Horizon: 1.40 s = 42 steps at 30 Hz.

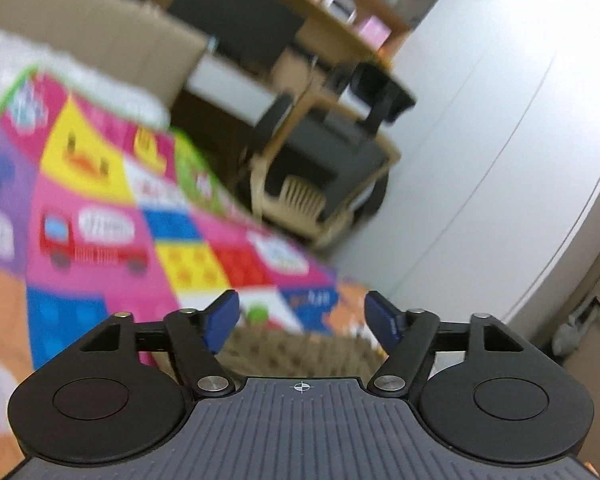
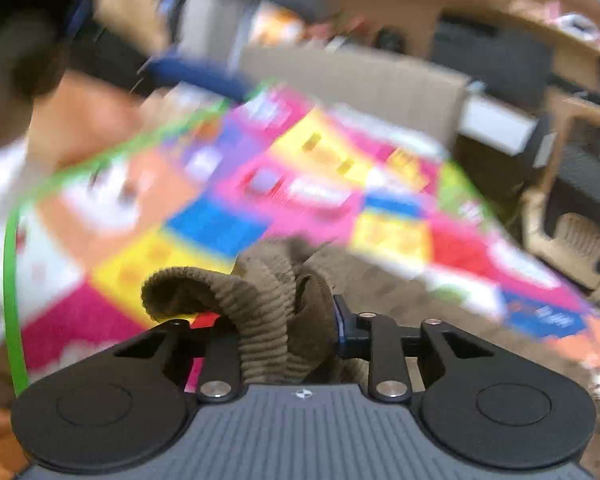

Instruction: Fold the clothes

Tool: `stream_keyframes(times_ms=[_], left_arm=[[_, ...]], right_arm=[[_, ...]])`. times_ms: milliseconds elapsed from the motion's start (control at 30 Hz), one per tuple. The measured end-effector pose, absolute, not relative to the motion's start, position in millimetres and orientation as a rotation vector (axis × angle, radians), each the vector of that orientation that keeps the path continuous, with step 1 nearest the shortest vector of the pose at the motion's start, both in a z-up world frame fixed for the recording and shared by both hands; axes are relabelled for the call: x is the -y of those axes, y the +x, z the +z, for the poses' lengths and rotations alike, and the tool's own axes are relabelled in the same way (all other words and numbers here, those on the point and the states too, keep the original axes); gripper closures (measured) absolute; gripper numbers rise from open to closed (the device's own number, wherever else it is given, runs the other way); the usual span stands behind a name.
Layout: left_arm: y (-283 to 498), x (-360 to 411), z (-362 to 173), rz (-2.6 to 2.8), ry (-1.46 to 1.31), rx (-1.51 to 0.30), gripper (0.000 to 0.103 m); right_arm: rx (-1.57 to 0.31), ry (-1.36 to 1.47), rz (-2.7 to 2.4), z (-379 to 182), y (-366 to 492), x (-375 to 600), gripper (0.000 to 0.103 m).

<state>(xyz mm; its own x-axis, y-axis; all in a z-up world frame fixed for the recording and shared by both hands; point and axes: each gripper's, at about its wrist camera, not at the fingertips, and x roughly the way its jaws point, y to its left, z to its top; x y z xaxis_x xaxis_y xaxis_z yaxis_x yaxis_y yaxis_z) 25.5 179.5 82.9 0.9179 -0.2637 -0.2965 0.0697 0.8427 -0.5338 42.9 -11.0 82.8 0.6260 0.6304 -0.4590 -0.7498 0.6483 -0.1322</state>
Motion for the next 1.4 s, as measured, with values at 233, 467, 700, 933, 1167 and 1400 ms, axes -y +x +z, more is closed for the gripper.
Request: stream_keyframes(times_ms=[233, 467, 700, 933, 1167, 1400], left_arm=[[43, -143, 99, -0.223, -0.465, -0.375, 0.009], [115, -74, 45, -0.255, -0.401, -0.628, 0.008], [155, -30, 21, -0.287, -0.325, -0.657, 0.014], [160, -20, 26, -0.372, -0.293, -0.603, 0.016], [162, -38, 21, -0.408, -0.393, -0.615, 0.016], [147, -74, 39, -0.41, -0.508, -0.523, 0.014]], right_arm=[[-0.41, -0.015, 0.497, 113, 91, 168, 0.086], [-0.625, 0.074, 0.284, 48, 117, 262, 0.098], [-0.544, 0.11, 0.346, 56, 112, 288, 0.092], [-0.417, 0.174, 0.689, 91, 94, 268, 0.001], [-0.461, 0.039, 0.772, 100, 137, 193, 0.0], [-0.614, 0.034, 0.814, 76, 183, 145, 0.061]])
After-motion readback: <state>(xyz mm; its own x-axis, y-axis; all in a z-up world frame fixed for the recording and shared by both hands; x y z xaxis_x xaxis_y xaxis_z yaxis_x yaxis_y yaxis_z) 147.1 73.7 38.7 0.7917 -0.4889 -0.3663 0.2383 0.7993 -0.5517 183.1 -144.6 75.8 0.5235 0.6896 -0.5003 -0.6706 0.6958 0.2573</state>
